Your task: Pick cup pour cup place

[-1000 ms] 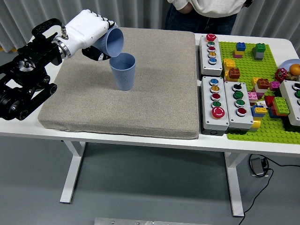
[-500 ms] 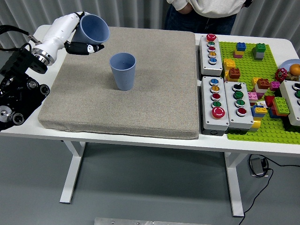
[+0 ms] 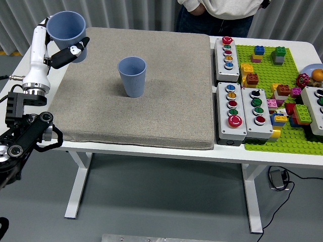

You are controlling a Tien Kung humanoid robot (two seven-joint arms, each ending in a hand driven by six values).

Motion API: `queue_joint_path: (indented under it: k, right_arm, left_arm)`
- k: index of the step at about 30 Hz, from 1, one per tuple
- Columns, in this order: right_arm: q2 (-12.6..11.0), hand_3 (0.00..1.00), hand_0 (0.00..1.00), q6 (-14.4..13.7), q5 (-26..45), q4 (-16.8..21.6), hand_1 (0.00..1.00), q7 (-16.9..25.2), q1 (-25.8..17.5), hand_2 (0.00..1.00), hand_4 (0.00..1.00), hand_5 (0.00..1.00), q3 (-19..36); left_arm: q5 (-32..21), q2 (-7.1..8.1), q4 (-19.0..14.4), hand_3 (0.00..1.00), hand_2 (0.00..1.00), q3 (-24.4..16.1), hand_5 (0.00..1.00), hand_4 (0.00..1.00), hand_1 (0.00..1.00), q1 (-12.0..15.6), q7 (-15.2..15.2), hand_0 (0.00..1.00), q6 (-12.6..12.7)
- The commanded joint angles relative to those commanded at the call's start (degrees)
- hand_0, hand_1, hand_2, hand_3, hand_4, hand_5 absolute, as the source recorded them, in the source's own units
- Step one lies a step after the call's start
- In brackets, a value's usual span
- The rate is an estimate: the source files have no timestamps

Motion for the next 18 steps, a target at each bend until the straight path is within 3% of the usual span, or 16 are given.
queue_joint_path:
  k: [8, 18]
  right_arm:
    - [-0.08, 0.599, 0.69, -0.1, 0.0, -0.16, 0.66, 0.25, -0.03, 0.602, 0.008, 0.289, 0.08]
    - [-0.16, 0.599, 0.691, -0.2, 0.0, -0.21, 0.66, 0.33, 0.19, 0.602, 0.007, 0.29, 0.26]
  left_arm:
    - [2.81, -1.02, -3.77, 0.535, 0.505, 1.87, 0.122, 0.707, 0.486, 3.55, -1.69, 0.441, 4.2]
    - [2.0, -1.34, -5.29, 0.538, 0.511, 6.03, 0.135, 0.708, 0.493, 7.67, -2.18, 0.445, 3.76]
